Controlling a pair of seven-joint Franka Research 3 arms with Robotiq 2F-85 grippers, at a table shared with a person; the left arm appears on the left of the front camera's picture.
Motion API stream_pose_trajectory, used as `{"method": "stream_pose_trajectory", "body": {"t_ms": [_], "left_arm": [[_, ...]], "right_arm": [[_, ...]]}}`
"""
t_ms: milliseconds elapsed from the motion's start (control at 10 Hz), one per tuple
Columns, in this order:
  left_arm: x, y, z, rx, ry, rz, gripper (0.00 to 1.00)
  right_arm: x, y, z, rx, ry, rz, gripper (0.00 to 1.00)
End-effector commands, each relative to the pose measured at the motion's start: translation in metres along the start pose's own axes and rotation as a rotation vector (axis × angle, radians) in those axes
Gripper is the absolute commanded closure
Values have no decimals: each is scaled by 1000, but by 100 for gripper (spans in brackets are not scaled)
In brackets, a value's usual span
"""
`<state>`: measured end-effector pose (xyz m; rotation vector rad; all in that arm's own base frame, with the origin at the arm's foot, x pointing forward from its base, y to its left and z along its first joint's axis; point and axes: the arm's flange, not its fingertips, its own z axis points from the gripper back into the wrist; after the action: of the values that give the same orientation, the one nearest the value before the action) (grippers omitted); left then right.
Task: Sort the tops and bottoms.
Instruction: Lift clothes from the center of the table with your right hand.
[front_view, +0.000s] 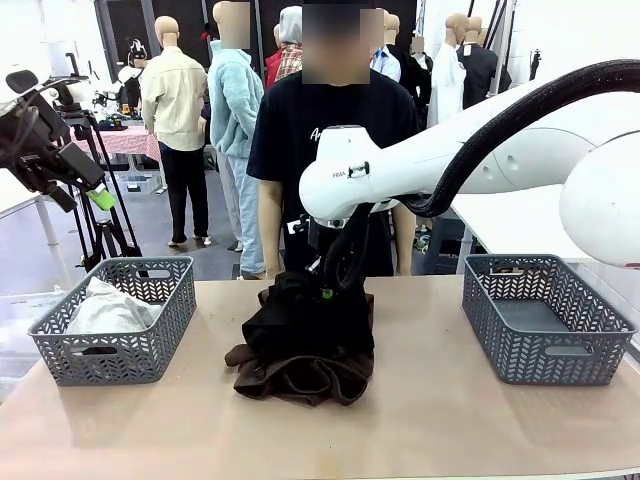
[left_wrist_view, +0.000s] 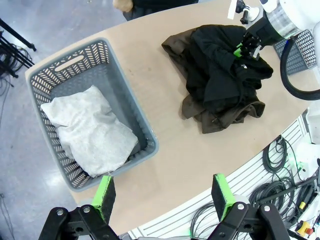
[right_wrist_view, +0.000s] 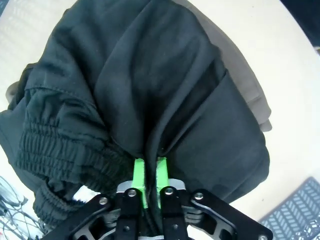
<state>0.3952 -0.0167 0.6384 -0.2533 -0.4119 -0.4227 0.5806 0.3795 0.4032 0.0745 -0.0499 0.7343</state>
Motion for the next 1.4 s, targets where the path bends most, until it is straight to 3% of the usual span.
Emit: {"method": "stream_pose_trajectory", "body": {"t_ms": [0,300,800,1000,1100,1300], "left_arm": [[0,0,1,2,-3,4,0],[0,0,1,2,-3,4,0],[0,0,1,2,-3,4,0],[0,0,1,2,-3,4,0],[0,0,1,2,-3,4,0],[0,0,1,2,-3,4,0]], "right_arm": [[-2,-2,-5,33,24,-10,100],[-20,2,35,5,-56,-33,100],[-62,23,162,-231,-291,-65,100],[-74,43,186,-259,-367,-20,100],[-53,24,188,-198,-287,-38,100],[-53,24,188,-198,-287,-38,100]]}}
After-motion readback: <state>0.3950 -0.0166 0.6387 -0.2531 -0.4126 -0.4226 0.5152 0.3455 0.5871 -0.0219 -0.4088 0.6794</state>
